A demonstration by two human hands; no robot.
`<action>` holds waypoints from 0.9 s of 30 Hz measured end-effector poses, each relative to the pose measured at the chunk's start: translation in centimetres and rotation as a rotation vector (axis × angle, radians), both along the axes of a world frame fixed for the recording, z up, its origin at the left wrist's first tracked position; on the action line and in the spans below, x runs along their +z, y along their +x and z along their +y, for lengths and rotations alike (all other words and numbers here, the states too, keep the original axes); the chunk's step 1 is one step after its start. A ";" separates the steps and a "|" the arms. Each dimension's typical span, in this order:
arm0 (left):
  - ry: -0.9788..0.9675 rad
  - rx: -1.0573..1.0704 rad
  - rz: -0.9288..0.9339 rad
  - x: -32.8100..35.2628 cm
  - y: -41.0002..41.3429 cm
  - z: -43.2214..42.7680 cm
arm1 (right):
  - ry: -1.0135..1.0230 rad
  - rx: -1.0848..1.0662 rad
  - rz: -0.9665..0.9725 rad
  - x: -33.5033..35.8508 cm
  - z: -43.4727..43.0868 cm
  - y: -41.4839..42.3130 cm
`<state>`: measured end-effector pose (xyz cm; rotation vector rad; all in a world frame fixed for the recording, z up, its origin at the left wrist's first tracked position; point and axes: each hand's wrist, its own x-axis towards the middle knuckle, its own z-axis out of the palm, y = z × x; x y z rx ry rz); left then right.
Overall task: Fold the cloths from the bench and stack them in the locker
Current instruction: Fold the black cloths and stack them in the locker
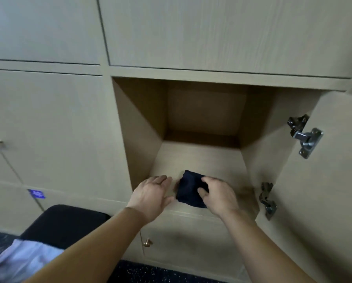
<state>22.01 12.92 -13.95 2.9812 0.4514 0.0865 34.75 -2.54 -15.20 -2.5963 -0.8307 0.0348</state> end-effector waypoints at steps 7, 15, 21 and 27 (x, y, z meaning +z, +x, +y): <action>0.015 0.160 -0.002 5.0 -12.0 0.2 | 0.032 0.110 -0.050 5.9 0.6 -9.7; 0.010 0.451 -0.078 5.7 -29.8 0.9 | 0.071 0.394 -0.059 7.3 4.2 -23.6; -0.009 0.669 -0.111 4.0 -42.5 1.2 | 0.011 0.585 -0.032 4.8 7.1 -33.0; -0.054 0.840 -0.103 1.6 -51.1 1.9 | -0.038 0.760 0.025 1.9 9.9 -39.6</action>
